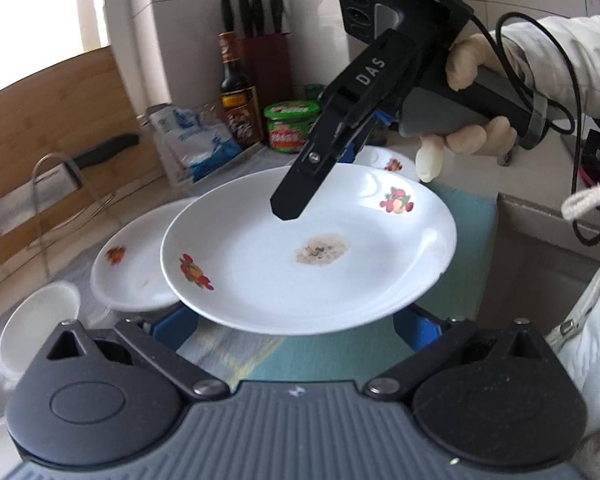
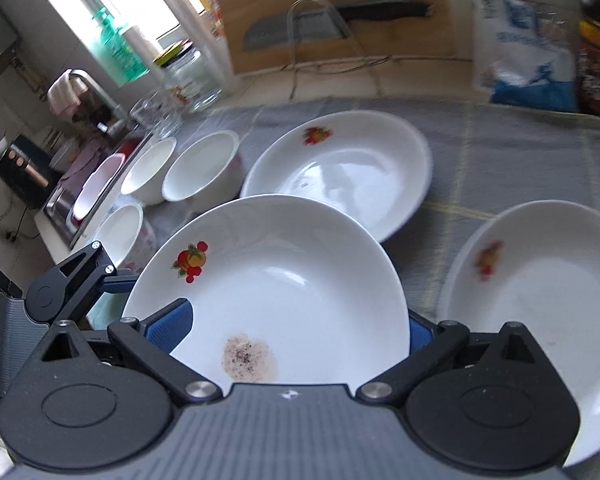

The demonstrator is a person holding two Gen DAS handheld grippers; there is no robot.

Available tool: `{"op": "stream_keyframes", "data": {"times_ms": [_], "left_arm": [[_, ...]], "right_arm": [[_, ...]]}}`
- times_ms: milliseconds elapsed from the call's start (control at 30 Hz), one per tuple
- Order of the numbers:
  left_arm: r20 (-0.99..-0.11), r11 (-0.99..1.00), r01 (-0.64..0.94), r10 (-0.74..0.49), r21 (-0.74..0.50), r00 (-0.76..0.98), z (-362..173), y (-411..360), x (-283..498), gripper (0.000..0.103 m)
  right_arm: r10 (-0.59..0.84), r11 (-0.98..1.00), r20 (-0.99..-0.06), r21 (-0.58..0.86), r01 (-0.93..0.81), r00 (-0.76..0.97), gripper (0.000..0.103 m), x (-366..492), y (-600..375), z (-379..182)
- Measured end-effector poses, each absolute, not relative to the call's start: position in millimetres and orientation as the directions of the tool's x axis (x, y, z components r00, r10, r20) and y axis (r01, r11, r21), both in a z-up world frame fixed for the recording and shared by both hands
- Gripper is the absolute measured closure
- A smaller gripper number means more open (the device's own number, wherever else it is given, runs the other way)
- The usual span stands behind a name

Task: Organize plates and bowls
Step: 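Carry the stained plate with the right gripper over the flower-print plate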

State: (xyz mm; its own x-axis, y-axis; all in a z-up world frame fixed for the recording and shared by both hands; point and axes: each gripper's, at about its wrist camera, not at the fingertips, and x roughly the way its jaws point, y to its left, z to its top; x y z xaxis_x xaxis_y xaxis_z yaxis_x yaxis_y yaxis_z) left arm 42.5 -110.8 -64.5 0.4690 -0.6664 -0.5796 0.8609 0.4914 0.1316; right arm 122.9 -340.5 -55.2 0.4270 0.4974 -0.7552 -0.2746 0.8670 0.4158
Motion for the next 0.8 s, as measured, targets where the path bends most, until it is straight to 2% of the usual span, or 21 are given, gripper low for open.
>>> {"op": "stream_keyframes", "data": {"times_ms": [367, 800], "left_arm": [[-0.588, 0.426, 0.895, -0.695, 0.128, 0.415, -68, -181, 57, 0.0], [-0.601, 0.408, 0.906, -0.697, 0.116, 0.391, -78, -229, 67, 0.0]], "right_arm": [[0.451, 0.891, -0.762, 0.412, -0.189, 0.465, 0.0, 120, -409, -61], [0.434, 0.898, -0.769, 0.411, -0.158, 0.469, 0.0, 122, -456, -70]]}}
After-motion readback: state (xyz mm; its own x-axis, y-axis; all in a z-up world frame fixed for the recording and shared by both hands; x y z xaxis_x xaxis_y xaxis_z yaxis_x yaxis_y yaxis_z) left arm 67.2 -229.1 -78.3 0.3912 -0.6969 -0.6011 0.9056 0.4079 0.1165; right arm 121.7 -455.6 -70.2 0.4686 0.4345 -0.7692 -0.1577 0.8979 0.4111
